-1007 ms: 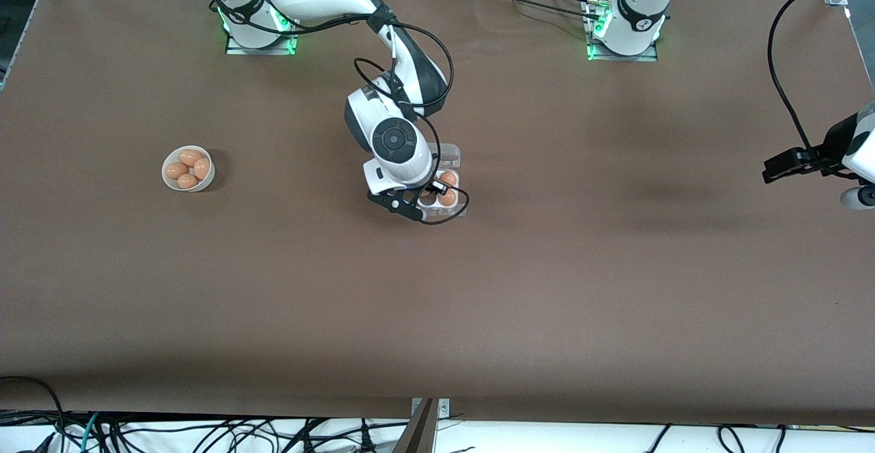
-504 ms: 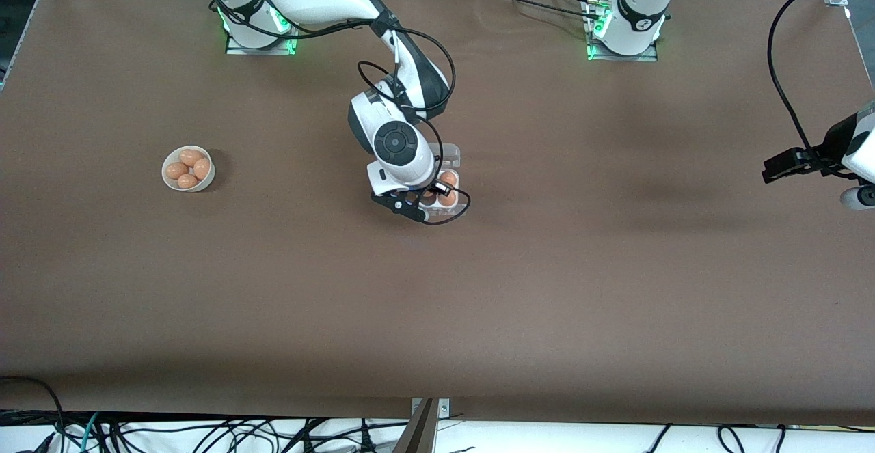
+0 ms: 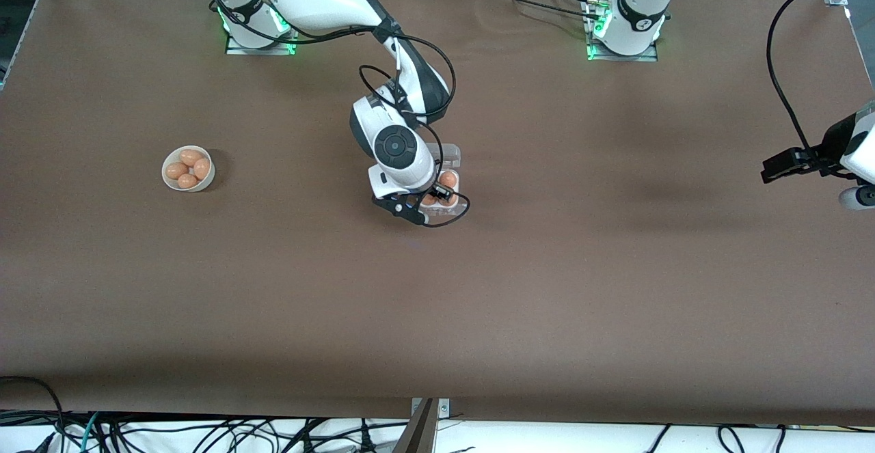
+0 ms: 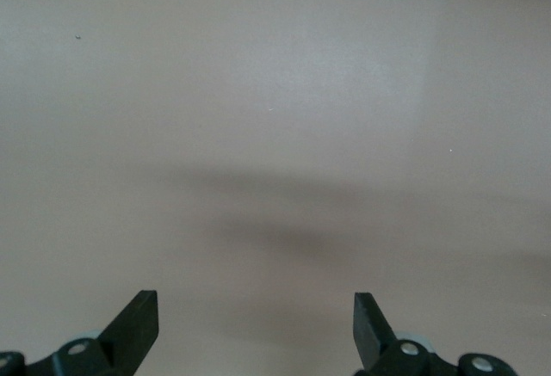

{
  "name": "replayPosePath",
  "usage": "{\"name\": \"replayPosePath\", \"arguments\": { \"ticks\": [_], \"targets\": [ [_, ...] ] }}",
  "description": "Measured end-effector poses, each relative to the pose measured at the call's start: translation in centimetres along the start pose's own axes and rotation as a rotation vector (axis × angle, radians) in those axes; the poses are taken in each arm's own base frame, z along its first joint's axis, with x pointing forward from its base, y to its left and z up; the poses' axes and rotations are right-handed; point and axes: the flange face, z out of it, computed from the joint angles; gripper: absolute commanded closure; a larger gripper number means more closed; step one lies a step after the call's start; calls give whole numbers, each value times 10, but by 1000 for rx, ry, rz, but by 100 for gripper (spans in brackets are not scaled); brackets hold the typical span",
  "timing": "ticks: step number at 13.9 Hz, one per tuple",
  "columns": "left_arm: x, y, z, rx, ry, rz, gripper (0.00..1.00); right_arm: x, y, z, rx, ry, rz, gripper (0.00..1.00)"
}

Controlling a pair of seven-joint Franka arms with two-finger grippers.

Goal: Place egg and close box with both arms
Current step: 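Withdraw the right gripper while the left gripper reaches toward the carton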

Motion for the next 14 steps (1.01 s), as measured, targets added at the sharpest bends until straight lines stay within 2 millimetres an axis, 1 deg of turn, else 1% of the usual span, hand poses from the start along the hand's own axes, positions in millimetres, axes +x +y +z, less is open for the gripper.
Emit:
{"name": "replayPosePath", "arguments": {
  "ticks": [2,3,4,6,8,10,14],
  "targets": [
    [0,5,0,0,0,9,0,7,0,-6,11,7,-21,0],
    [-1,11,-1,-1,0,19,0,13,1,-10,17,13,-46,0],
    [-2,20,0,-1,-7,34,0,24,4,-15,21,22,-74,0],
    [-9,46,1,-1,-39,79,0,55,17,-28,25,43,-112,0],
    [-17,75,2,2,-69,124,2,92,42,-44,-12,42,-148,0],
    [-28,108,2,4,-97,146,14,126,71,-70,-55,42,-188,0],
    [-53,190,9,-82,-163,153,59,174,122,-126,-106,48,-254,0]
  ]
}}
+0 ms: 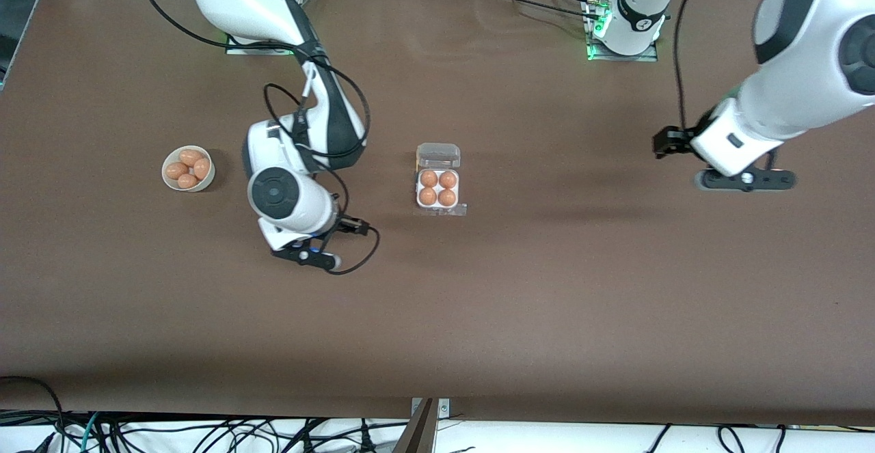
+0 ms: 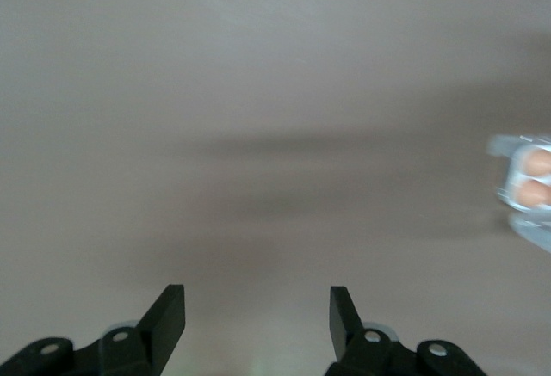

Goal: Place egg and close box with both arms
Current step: 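Withdraw the right gripper while the left gripper reaches toward the carton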

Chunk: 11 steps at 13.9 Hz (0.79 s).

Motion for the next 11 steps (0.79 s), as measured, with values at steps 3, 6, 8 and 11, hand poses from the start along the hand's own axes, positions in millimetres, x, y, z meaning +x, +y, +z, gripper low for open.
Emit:
{"name": "replayPosePath", "arguments": {
  "ticks": [3,6,8,11],
  "targets": [
    [-12,45,20,-65,-107,20,85,17,44,-35,9,-2,11,0],
    [-23,97,43,-68,-174,44,92,29,104,-90,-12,32,13,0],
    [-36,140,64,-51,-221,37,93,22,137,-131,-45,73,-27,0],
    [-51,193,102,-29,-304,-8,93,-6,179,-190,-15,125,-62,0]
  ]
}}
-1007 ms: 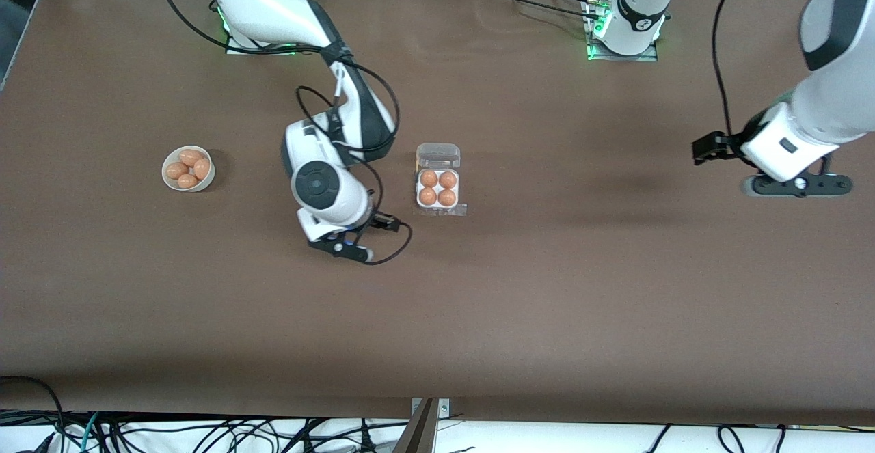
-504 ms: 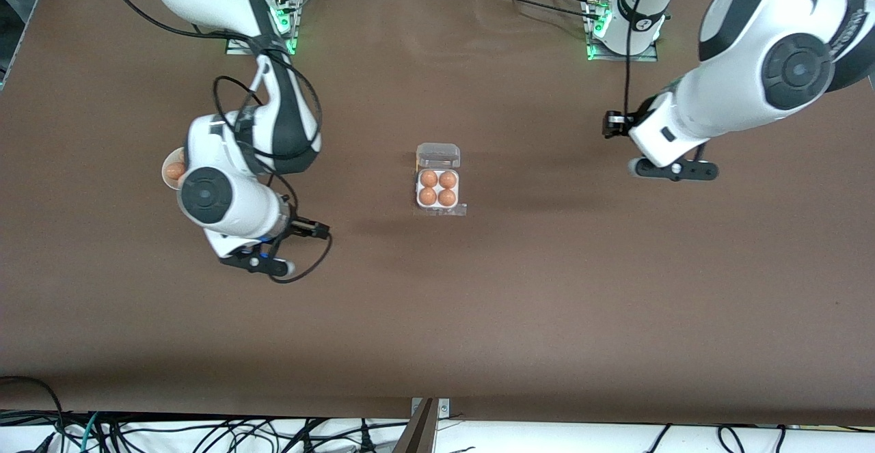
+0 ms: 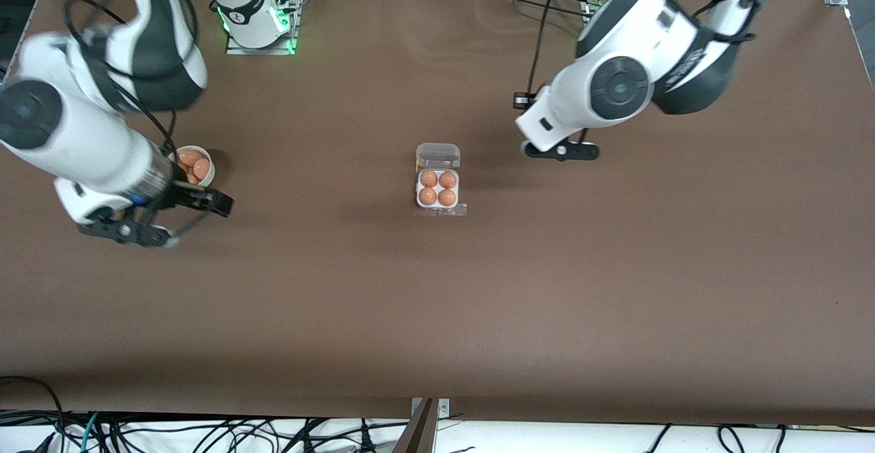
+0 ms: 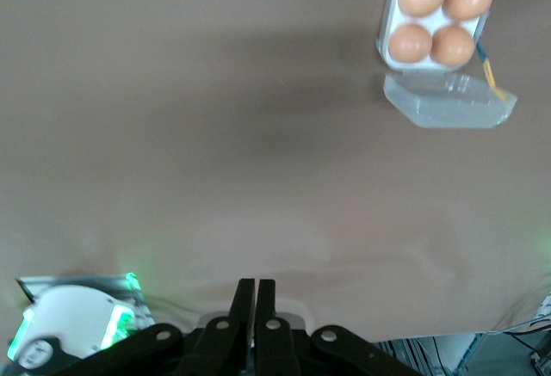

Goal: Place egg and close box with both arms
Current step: 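Withdraw the right gripper while the left gripper reaches toward the carton, then grasp the carton lid with the left gripper and fold it shut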

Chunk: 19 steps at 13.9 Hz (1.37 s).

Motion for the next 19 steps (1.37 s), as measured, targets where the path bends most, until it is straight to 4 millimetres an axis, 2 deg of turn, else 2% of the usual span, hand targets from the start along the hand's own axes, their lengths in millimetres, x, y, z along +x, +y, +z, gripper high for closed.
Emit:
{"name": "replayPosePath", "arguments": {
  "ticks": [2,4,7,11,13,16,19],
  "targets": [
    [5,24,23,12,-39,-27,92,-18,34,-38,26,27,-40,0],
    [14,47,40,3,-79,-61,93,-37,60,-67,35,19,-41,0],
    [24,89,68,1,-117,-110,93,-59,86,-91,34,-11,-22,0],
    [32,129,109,-21,-118,-144,95,-63,109,-89,30,-46,-42,0],
    [36,143,126,-43,-107,-155,96,-62,113,-84,29,-58,-57,0],
    [44,155,138,-82,-82,-198,97,-63,103,-77,26,-79,-74,0],
    [57,153,139,-112,-54,-229,98,-63,98,-74,25,-86,-82,0]
  ]
}}
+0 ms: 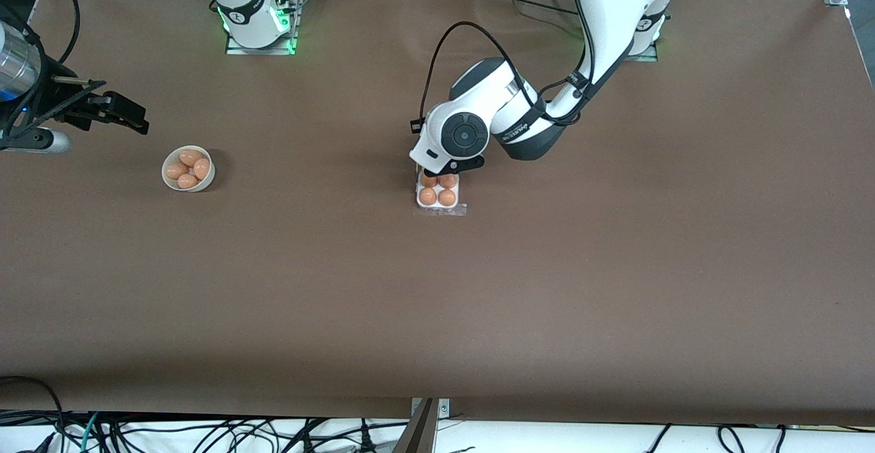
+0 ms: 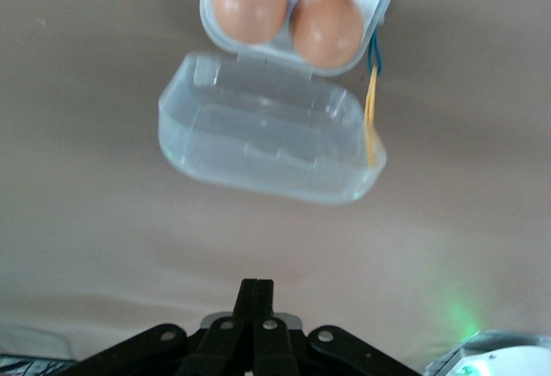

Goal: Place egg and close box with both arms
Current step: 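Grasp the carton lid with the left gripper and fold it shut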

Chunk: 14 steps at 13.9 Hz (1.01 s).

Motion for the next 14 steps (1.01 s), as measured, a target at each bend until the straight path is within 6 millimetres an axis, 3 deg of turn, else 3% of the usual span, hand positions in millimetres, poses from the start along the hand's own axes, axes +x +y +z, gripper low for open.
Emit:
{"name": "replayPosePath", "arguments": {
  "ticks": [4,7,14],
  "targets": [
    [21,-2,11,-10,30,-31,98,0,0,0,0,-1,0,0],
    [22,0,18,3,48,-26,98,0,0,0,0,-1,1,0],
    [38,-3,5,-15,118,-22,100,2,10,2,1,-5,18,0]
  ]
}}
